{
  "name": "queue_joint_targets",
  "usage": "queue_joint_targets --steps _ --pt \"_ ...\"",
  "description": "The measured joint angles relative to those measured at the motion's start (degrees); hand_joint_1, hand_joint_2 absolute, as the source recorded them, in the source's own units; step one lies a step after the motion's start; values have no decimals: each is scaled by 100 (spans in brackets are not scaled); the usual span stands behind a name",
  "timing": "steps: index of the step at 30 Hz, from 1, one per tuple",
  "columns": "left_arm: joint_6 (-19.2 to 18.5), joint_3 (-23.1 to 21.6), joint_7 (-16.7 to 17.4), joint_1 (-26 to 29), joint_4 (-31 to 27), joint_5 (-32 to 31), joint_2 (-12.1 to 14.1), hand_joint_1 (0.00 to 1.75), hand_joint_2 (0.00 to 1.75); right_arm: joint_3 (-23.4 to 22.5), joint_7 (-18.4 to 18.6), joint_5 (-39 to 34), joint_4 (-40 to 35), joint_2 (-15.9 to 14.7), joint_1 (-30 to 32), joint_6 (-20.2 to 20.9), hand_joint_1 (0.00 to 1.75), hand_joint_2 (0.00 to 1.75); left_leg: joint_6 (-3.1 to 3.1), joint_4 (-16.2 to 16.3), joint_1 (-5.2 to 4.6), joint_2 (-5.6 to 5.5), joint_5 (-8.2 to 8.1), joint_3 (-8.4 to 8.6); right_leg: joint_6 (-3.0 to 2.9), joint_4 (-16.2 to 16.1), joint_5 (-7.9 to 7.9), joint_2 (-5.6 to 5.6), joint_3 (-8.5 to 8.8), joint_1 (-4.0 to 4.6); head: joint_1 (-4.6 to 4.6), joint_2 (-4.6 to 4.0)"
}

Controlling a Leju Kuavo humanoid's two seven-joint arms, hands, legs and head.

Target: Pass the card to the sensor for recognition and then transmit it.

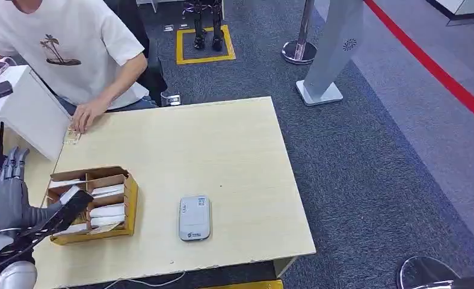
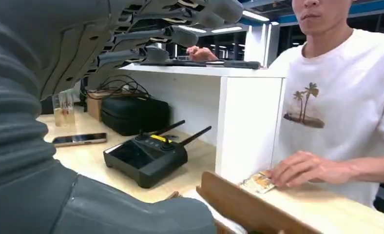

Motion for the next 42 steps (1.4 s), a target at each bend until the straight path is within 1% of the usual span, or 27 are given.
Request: queue_joint_targets --steps 2,3,5,6,9,12,14,18,21,24,26,29,30,32,34,37,42 --pt "-46 -31 0 146 -116 17 11 0 175 -46 -2 -15 -2 0 2 -2 0 0 0 0 0 0 0 0 0 0 0 0 0 0 0 0" --pt "-37 -46 -2 209 -166 17 26 0 175 -63 -55 -55 -2 0 1 -7 0 0 0 0 1 0 0 0 0 0 0 0 0 0 0 0" --pt "-48 -90 -13 338 -363 37 88 0 175 -92 -278 -125 -13 0 -7 -18 0 0 0 0 2 0 0 -1 0 1 0 0 1 0 0 -2" --pt "-92 -98 -13 384 -470 57 105 0 175 -105 -315 -147 -20 0 -22 -29 0 0 0 0 1 0 0 0 0 1 0 -1 1 0 0 0" --pt "-149 -116 7 541 -739 92 153 0 175 -142 -328 -173 -22 0 -63 -66 0 0 0 0 1 -1 1 0 0 0 0 -1 1 0 0 0" --pt "-153 -125 7 645 -874 96 184 0 175 -186 -334 -177 -24 0 -75 -72 0 0 0 0 0 -4 0 0 0 0 0 -4 3 0 0 0" --pt "-149 -140 -6 811 -976 66 184 0 175 -218 -337 -223 -24 0 -75 -79 0 0 0 -1 0 2 0 0 0 0 0 0 3 0 0 0" --pt "-17 -297 -48 1366 -1185 -197 184 0 175 -269 -328 -282 -24 0 -70 -101 0 0 1 -1 0 2 -6 -1 -1 -1 -8 1 0 0 0 -2" --pt "175 -426 -33 1748 -1362 -335 177 0 175 -326 -323 -293 -24 0 -70 -103 0 0 5 -1 -1 0 -12 -1 8 -2 -15 -2 1 0 0 0" --pt "269 -566 92 2000 -1490 -459 175 0 175 -356 -321 -295 -24 4 -71 -103 0 0 7 -1 -1 -2 -14 0 11 -2 -17 -4 3 0 0 -2" --pt "267 -692 197 2068 -1516 -555 181 0 175 -363 -328 -297 -24 4 -73 -101 0 0 7 -1 -1 -5 -14 -1 11 -2 -17 -9 4 0 0 0" --pt "262 -820 267 2098 -1541 -628 181 0 175 -367 -328 -297 -24 4 -76 -101 0 0 7 -1 -1 -6 -14 0 11 -1 -17 -9 6 0 0 -2" --pt "245 -850 354 2109 -1543 -748 192 0 175 -367 -328 -293 -24 7 -76 -101 0 0 7 -1 -1 -5 -13 0 11 -1 -17 -10 6 0 0 0" --pt "214 -985 652 2159 -1543 -1121 340 0 175 -367 -323 -271 -24 7 -77 -101 0 0 7 -1 0 -5 -13 1 11 -1 -17 -8 6 0 0 0" --pt "223 -1069 822 2209 -1543 -1218 492 0 175 -367 -310 -240 -26 4 -77 -101 0 0 6 -1 0 -5 -13 1 10 -1 -18 -9 6 0 0 -2" --pt "225 -1145 887 2255 -1543 -1253 654 0 175 -367 -308 -238 -26 6 -85 -101 0 0 6 -1 0 -7 -14 0 7 -1 -20 -11 6 0 0 0" --pt "214 -1204 929 2257 -1543 -1250 780 0 175 -367 -308 -232 -26 7 -92 -101 0 0 7 -1 -1 -7 -14 0 8 -1 -20 -11 7 0 0 0"
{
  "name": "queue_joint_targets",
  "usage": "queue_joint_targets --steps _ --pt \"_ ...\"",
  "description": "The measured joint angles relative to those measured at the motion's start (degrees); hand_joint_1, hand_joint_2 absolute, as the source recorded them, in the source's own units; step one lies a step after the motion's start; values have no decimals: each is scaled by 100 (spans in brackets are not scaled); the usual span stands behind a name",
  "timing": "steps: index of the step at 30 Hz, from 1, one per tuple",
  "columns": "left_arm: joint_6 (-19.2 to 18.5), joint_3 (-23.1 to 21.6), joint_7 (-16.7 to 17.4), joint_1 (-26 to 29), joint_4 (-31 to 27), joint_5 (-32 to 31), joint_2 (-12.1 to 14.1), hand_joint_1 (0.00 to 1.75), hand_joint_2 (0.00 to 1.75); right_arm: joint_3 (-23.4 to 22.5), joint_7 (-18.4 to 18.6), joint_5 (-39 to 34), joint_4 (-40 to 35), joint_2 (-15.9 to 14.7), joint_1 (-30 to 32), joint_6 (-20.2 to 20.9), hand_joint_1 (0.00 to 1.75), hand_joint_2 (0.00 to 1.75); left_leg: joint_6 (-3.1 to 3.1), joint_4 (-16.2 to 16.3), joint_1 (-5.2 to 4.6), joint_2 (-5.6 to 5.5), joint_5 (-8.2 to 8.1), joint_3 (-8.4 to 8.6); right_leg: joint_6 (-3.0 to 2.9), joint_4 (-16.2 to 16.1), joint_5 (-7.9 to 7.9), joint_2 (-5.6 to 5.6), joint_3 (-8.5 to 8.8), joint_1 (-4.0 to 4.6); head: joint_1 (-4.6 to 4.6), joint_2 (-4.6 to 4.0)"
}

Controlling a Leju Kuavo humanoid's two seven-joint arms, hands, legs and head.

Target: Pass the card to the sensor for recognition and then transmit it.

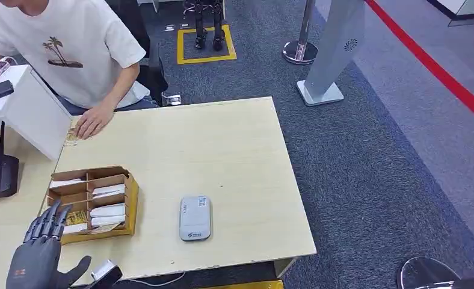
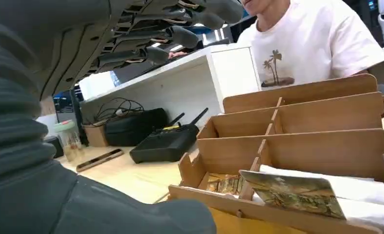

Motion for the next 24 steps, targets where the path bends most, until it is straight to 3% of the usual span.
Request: queue_joint_targets --steps 9,24 --pt "-324 -37 120 -97 63 68 299 0 175 2 17 109 2 -2 -10 15 0 0 0 0 1 0 0 1 0 0 0 0 0 0 -2 0" --pt "-509 -68 92 -377 243 87 306 0 175 7 17 184 2 -2 -24 20 0 0 0 0 0 -2 0 1 0 0 0 -2 0 0 0 0"
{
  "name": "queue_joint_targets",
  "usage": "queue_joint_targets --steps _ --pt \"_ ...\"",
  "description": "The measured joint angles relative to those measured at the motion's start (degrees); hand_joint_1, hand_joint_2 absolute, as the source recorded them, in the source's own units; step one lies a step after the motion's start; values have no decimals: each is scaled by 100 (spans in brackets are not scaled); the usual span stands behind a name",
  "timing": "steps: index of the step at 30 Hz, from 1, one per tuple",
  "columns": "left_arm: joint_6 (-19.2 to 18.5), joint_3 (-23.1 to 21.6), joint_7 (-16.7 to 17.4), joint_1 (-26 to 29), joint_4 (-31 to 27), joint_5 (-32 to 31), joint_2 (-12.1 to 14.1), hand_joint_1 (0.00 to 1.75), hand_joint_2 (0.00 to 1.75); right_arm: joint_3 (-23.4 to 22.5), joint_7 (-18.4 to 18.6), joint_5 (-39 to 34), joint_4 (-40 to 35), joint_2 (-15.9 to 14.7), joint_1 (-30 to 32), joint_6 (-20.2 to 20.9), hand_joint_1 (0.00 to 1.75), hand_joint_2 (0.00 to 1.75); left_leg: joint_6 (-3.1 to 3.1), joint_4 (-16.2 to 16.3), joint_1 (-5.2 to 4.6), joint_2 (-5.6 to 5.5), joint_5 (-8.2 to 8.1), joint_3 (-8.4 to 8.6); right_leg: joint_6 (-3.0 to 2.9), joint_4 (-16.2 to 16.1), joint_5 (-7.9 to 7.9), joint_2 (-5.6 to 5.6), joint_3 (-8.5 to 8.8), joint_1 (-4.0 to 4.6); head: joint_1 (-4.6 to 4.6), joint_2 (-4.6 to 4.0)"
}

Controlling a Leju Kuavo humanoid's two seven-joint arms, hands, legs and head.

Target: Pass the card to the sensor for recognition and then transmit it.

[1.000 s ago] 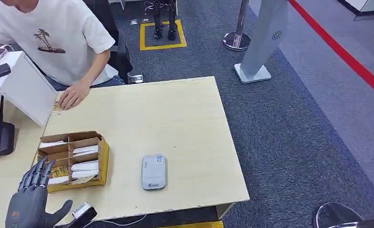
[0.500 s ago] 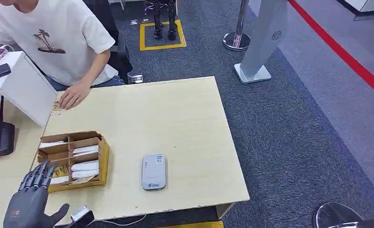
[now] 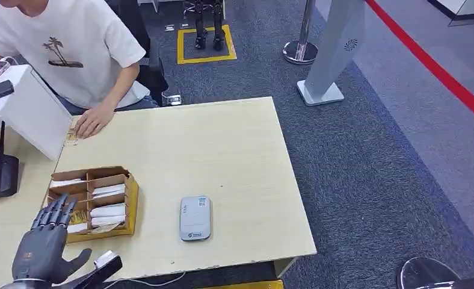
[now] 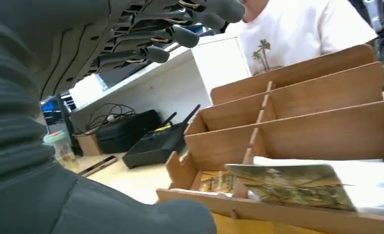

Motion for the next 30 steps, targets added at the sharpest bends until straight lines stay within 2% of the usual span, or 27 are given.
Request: queue_joint_targets --steps 3,7,14,30 --pt "-92 -157 -149 -389 271 11 -94 0 175 11 0 70 0 0 -31 2 0 0 0 0 0 -1 0 0 0 0 0 0 0 0 0 0" --pt "-74 -269 -175 -522 404 9 -206 0 175 13 -22 77 0 0 -46 0 0 0 0 1 -1 -1 0 0 0 0 0 0 0 0 0 0" --pt "-26 -422 -199 -571 531 11 -408 0 175 15 -22 83 0 0 -49 -2 0 0 0 1 -1 -1 -1 0 0 0 0 1 -1 0 0 -2" --pt "20 -487 -199 -571 623 13 -568 0 175 15 -22 98 0 0 -49 -4 0 0 0 1 -1 -1 0 0 0 0 0 1 -1 0 0 0"
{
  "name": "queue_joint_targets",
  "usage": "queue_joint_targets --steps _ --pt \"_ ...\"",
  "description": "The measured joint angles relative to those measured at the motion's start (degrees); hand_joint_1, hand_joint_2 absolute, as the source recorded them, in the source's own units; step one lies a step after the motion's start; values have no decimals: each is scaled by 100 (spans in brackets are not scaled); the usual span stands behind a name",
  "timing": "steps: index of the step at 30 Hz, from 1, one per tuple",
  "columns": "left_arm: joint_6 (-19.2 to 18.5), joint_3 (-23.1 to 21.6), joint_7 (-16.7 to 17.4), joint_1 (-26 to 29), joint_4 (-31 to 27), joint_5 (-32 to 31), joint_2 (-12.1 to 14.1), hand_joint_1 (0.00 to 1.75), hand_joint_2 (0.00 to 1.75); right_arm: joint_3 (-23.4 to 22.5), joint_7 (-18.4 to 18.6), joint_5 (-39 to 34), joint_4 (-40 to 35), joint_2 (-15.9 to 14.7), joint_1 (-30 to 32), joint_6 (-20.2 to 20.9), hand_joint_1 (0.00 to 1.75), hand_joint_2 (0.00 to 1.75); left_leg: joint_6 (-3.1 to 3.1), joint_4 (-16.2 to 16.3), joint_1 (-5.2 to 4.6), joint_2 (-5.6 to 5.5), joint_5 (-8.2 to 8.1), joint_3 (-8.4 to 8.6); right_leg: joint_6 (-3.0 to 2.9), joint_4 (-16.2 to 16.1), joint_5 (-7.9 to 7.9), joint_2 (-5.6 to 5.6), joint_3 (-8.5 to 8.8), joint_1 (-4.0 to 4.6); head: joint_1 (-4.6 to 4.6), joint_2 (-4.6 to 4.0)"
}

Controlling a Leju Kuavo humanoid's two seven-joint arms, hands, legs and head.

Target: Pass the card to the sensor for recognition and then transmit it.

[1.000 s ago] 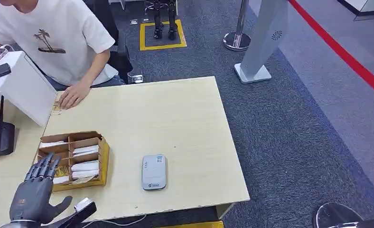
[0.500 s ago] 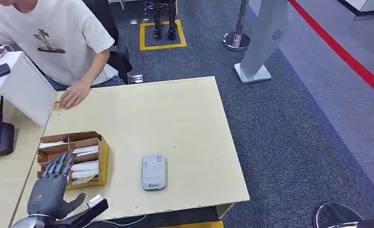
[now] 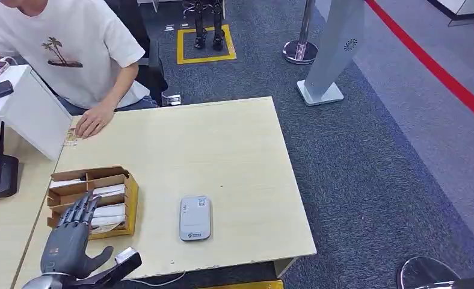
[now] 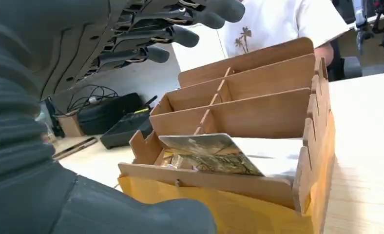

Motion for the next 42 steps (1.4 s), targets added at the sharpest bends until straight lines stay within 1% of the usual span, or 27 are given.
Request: queue_joint_targets --steps 3,7,16,20,24,30,37,42 --pt "22 -13 26 3 0 -24 -20 0 175 0 0 4 0 0 0 0 0 0 0 0 0 0 0 0 0 0 0 0 0 0 0 0" --pt "74 -24 160 28 0 -177 -15 0 175 0 4 4 0 0 0 -15 0 0 0 0 0 0 0 0 0 0 0 0 0 0 0 0" --pt "144 -28 370 264 0 -247 -20 0 175 0 22 -33 0 2 2 -22 0 0 0 0 0 0 0 -1 0 0 -1 0 0 0 0 0" --pt "306 -28 505 405 0 -330 -52 0 175 0 22 -42 0 2 3 -24 0 0 0 0 0 0 -1 -1 1 0 -1 -1 0 0 0 -2" --pt "415 -31 560 493 0 -361 -131 0 175 0 24 -50 0 2 4 -24 0 0 1 0 0 0 -1 -1 1 0 -1 -1 0 0 -2 0" --pt "542 -42 564 576 35 -358 -262 0 175 0 39 -50 0 2 3 -24 0 0 1 0 0 0 -1 -1 1 0 -1 -1 0 0 0 -2" --pt "608 -39 549 542 77 -389 -367 0 175 0 37 -13 0 2 4 -22 0 0 1 0 0 0 -1 -1 1 0 -1 -1 0 0 0 0" --pt "603 26 422 442 164 -376 -409 0 175 0 44 33 0 2 4 -15 0 0 1 0 0 0 -1 -1 1 0 -1 -1 0 0 0 -2"
